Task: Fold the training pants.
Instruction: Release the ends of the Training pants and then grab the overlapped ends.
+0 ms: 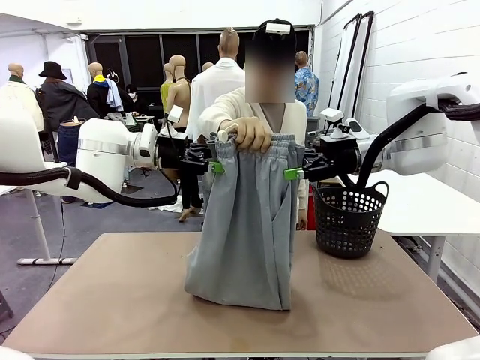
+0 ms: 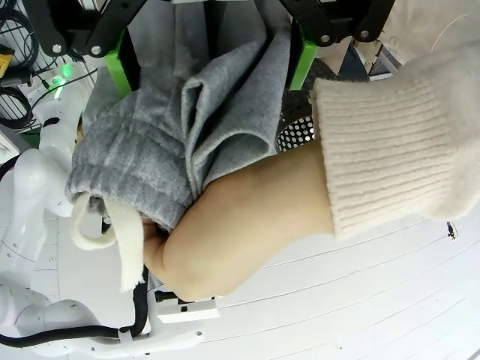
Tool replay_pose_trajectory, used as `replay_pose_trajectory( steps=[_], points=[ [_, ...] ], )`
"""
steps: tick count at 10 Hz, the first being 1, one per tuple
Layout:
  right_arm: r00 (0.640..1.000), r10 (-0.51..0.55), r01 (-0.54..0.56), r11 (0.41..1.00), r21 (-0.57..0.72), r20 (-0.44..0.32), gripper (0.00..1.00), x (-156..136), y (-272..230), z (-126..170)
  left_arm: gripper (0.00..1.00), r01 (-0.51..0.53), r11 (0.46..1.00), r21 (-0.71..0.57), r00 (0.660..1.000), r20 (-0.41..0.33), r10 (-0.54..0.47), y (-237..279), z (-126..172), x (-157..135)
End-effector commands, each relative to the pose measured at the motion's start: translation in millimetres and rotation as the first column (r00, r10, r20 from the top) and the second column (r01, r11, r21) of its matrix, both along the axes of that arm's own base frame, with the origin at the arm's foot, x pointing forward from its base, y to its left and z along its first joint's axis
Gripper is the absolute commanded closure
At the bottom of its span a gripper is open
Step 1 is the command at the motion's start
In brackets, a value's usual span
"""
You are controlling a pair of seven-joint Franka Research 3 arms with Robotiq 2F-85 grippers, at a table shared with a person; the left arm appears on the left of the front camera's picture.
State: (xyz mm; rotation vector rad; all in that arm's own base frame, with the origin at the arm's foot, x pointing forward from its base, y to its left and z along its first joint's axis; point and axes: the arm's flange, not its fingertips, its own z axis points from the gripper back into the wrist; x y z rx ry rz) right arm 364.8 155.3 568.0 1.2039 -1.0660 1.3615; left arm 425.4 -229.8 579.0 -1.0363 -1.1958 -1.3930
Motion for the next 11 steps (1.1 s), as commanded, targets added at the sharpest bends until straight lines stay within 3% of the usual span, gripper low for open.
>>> replay_pose_trajectory(
  steps=[1, 5, 11],
  points=[
    [0.999, -0.04, 0.04, 0.999, -0.023, -0.017, 0.0, -3, 10, -6, 0.0, -0.01, 1.0, 0.023, 1.0, -0.008, 0.01, -6, 1, -8],
    [0.993, -0.113, 0.113, 0.993, -0.03, -0.015, 0.0, 19, 29, -11, 0.0, 0.0, 1.0, 0.0, 1.0, -0.011, 0.0, -19, 4, -14],
    [0.981, -0.192, 0.192, 0.98, 0.051, 0.0, 0.0, 45, 34, -2, 0.0, -0.039, 0.998, -0.049, 0.996, -0.084, 0.035, -24, -3, -13]
  ],
)
